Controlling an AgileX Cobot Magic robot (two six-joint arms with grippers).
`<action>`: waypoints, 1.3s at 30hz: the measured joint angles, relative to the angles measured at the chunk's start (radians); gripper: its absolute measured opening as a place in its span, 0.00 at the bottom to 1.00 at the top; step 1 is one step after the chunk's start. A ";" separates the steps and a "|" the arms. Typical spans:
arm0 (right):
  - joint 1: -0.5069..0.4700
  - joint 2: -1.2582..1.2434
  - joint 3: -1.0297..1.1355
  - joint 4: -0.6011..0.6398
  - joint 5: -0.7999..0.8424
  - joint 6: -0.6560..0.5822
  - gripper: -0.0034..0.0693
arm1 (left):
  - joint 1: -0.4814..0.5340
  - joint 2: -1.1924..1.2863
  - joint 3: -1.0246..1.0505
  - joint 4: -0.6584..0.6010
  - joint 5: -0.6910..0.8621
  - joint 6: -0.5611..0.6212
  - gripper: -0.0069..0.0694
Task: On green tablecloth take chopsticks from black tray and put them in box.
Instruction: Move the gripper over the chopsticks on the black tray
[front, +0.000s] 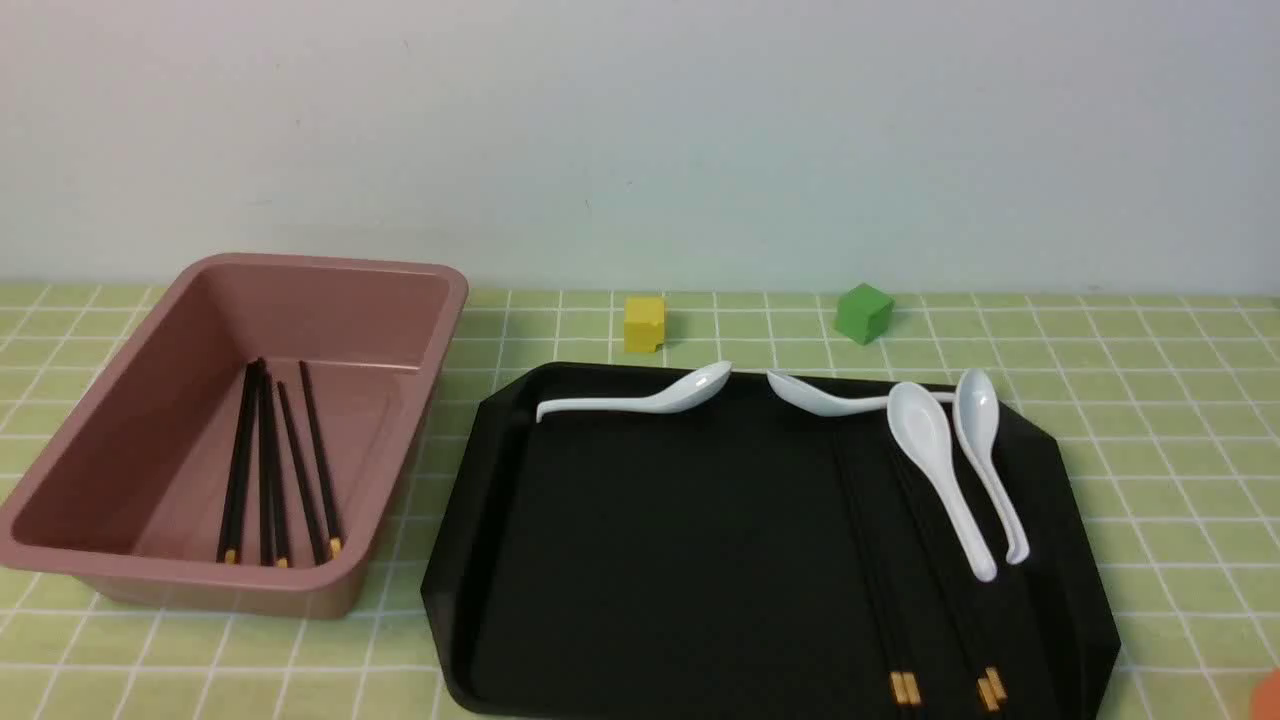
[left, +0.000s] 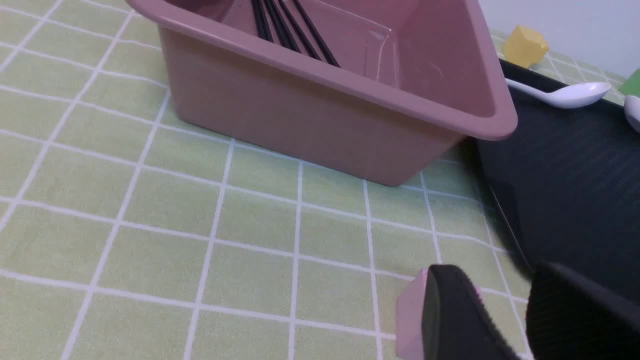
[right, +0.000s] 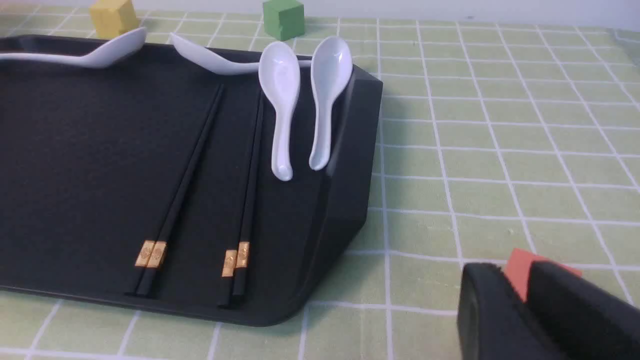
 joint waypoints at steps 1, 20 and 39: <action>0.000 0.000 0.000 0.000 0.000 0.000 0.25 | 0.000 0.000 0.000 0.000 0.000 0.000 0.40; 0.000 0.000 0.000 0.000 0.000 0.000 0.28 | 0.000 0.000 0.000 0.000 0.000 0.000 0.40; 0.000 0.000 0.000 0.000 0.001 0.000 0.32 | 0.000 0.000 0.000 0.000 0.000 0.000 0.40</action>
